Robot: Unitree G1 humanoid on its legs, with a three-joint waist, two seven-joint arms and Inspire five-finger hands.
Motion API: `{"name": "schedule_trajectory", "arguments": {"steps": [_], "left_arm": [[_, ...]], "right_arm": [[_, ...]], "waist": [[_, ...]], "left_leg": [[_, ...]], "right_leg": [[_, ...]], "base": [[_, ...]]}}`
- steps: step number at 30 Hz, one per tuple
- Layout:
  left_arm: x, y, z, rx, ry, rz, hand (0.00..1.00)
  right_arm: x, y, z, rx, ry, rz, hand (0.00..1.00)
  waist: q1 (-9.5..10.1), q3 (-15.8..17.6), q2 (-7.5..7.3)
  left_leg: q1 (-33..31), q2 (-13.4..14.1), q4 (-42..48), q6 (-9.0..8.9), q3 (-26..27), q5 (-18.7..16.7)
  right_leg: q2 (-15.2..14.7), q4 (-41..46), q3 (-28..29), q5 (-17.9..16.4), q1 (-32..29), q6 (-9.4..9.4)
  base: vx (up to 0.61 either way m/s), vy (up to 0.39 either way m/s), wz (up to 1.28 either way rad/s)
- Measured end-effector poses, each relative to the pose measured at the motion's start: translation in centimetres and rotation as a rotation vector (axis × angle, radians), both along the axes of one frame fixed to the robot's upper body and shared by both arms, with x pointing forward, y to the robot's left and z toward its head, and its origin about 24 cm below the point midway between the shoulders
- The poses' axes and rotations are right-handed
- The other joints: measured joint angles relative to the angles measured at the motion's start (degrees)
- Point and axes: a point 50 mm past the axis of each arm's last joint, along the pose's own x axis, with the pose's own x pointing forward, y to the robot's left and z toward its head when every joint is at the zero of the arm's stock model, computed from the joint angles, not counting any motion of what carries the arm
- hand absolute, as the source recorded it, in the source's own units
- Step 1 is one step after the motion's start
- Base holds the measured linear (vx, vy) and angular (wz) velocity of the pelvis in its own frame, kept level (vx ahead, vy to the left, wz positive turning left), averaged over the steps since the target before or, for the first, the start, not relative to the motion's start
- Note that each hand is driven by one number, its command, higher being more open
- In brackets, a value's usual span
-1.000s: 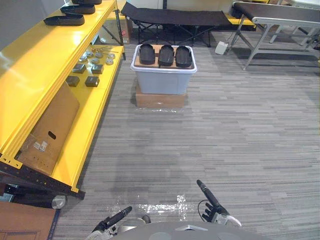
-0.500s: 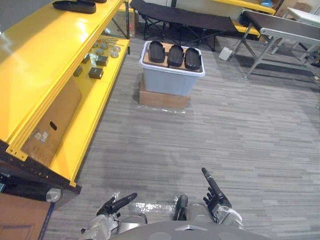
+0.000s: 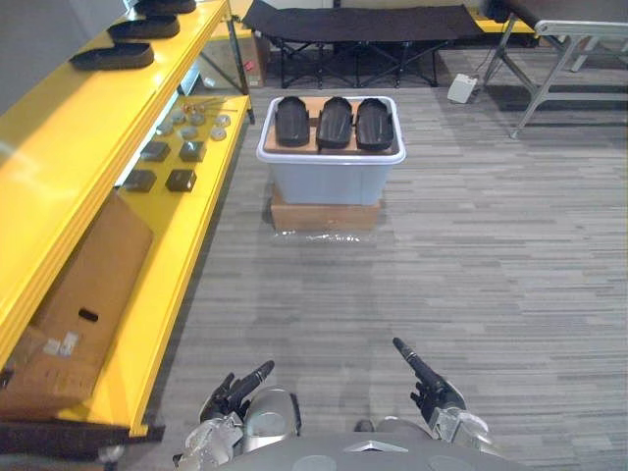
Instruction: Walk over and take three plastic housings, then place them on the shelf
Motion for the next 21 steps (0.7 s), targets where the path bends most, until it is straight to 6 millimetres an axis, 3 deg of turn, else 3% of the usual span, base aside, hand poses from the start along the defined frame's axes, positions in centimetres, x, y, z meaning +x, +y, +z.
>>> {"name": "schedule_trajectory", "arguments": {"steps": [1,2,3,4,5,6,7,8,9,10,11,13,14,16,18,19,21], "left_arm": [[0.4,-0.4,0.2,-0.001,-0.025,0.002,1.00],[0.5,-0.7,0.2,-0.005,-0.027,-0.009,1.00],[0.4,-0.8,0.2,-0.007,-0.025,-0.016,1.00],[0.6,-0.8,0.3,-0.005,-0.032,-0.030,1.00],[1.1,0.0,0.7,0.021,-0.053,-0.040,1.00],[1.4,0.4,0.9,0.035,-0.064,-0.046,1.00],[2.2,0.7,1.2,0.052,-0.073,-0.058,1.00],[2.6,0.7,1.3,0.058,-0.080,-0.066,1.00],[2.8,0.8,1.4,0.065,-0.083,-0.084,1.00],[2.9,0.7,1.4,0.066,-0.082,-0.090,1.00],[3.0,0.4,1.4,0.062,-0.083,-0.101,1.00],[3.1,-0.2,1.4,0.055,-0.087,-0.132,1.00],[3.4,-0.5,1.5,0.049,-0.096,-0.151,1.00],[4.4,-0.8,1.8,0.046,-0.123,-0.169,1.00],[5.2,-0.9,2.1,0.033,-0.147,-0.163,1.00],[5.5,-0.9,2.3,0.021,-0.159,-0.149,1.00],[4.9,-0.4,2.1,0.021,-0.145,-0.125,1.00]], "right_arm": [[0.6,0.0,0.2,-0.004,-0.019,0.003,1.00],[0.5,-0.1,0.2,-0.008,-0.017,0.004,1.00],[0.3,-0.1,0.1,-0.009,-0.012,0.003,1.00],[0.1,0.2,0.0,-0.009,-0.005,0.004,1.00],[0.3,0.7,0.0,-0.004,-0.005,0.024,1.00],[0.3,1.0,0.0,0.000,-0.005,0.031,1.00],[0.3,1.2,-0.1,0.003,-0.003,0.031,1.00],[0.2,1.2,-0.1,0.005,-0.002,0.030,1.00],[0.1,1.7,-0.3,0.017,0.003,0.028,1.00],[0.1,1.9,-0.3,0.023,0.006,0.029,1.00],[-0.2,2.4,-0.5,0.033,0.016,0.037,1.00],[0.2,2.4,-0.2,0.011,-0.016,0.066,1.00],[0.4,2.5,-0.1,0.004,-0.029,0.088,1.00],[1.1,2.8,0.3,0.000,-0.061,0.106,1.00],[1.4,2.9,0.5,0.001,-0.084,0.110,1.00],[1.2,3.0,0.4,0.002,-0.079,0.110,1.00],[0.6,3.4,0.1,-0.001,-0.059,0.125,1.00]], "waist": [[-0.05,0.19,0.20],[-0.02,0.28,0.61],[-0.02,0.17,0.83],[0.09,-0.01,0.39],[0.35,-0.09,-2.20],[0.50,0.01,-3.58],[0.29,0.38,-5.31],[0.47,0.56,-5.61],[0.46,0.91,-6.10],[0.42,1.21,-6.09],[0.42,1.89,-5.49],[0.23,2.18,-3.98],[-0.05,1.83,-3.20],[-0.15,1.49,-2.19],[-0.22,1.45,-2.42],[-0.15,1.10,-3.25],[-0.12,0.17,-4.69]], "left_leg": [[-1.15,-0.20,-8.07,-0.30,-3.09,5.00],[-1.26,0.67,-10.47,-0.69,-4.90,8.27],[-1.10,0.92,-10.12,-0.32,-5.39,8.94],[-0.95,0.01,-7.41,2.36,-5.64,13.45],[-1.14,-2.62,-4.94,4.26,-5.31,14.34],[-1.16,-4.09,-4.05,5.42,-5.11,13.56],[-0.49,-5.81,-3.62,6.88,-4.89,12.47],[0.15,-6.57,-3.57,7.38,-4.82,11.86],[2.99,-7.73,-4.06,8.56,-4.40,9.75],[4.70,-8.07,-4.41,9.22,-4.40,8.72],[8.51,-8.15,-4.82,9.98,-4.79,7.22],[13.54,-7.77,-7.22,10.08,-5.04,6.09],[15.44,-6.71,-8.77,9.96,-5.46,5.76],[16.33,-5.06,-9.90,8.99,-6.88,5.09],[16.85,-4.32,-10.04,7.32,-8.76,3.84],[17.80,-4.28,-9.32,6.15,-9.82,1.90],[19.34,-4.55,-7.09,4.80,-11.47,-2.37]], "right_leg": [[-0.04,-0.75,0.92,-1.15,1.49,1.88],[0.12,-0.53,1.70,-3.32,3.58,3.54],[0.15,0.04,2.08,-4.86,4.51,4.19],[-0.95,2.82,2.64,-8.21,5.48,5.35],[-3.76,5.58,2.99,-11.56,5.33,5.29],[-4.91,7.45,3.00,-12.40,5.15,5.16],[-7.46,14.79,2.99,-13.06,2.85,4.96],[-8.80,20.79,3.03,-12.32,0.56,5.74],[-11.84,35.89,3.38,-7.08,-5.69,6.48],[-13.06,41.30,3.54,-4.22,-7.82,6.75],[-13.92,47.85,2.99,-5.64,-10.24,5.98],[-13.68,45.32,0.11,-10.03,-13.21,5.72],[-12.03,36.86,-2.52,-11.12,-15.44,5.88],[-8.82,23.04,-1.73,-9.62,-19.35,7.61],[-7.09,11.11,2.91,-3.97,-21.92,8.88],[-7.05,6.64,5.10,0.94,-22.00,9.44],[-7.53,7.49,6.46,7.47,-21.47,7.59]], "base": [[0.41,0.211,-0.43],[0.34,0.194,-0.38],[0.29,0.218,-0.25],[0.40,0.286,-0.19],[0.50,0.324,-0.13],[0.54,0.246,0.01],[0.38,0.120,0.15],[0.54,0.224,0.17],[0.44,0.219,0.08],[0.52,0.234,0.08],[0.45,0.140,0.06],[0.43,0.088,0.15],[0.40,-0.004,0.22],[0.39,-0.050,0.38],[0.35,-0.127,0.55],[0.41,-0.268,0.56],[0.48,-0.397,0.42]]}}
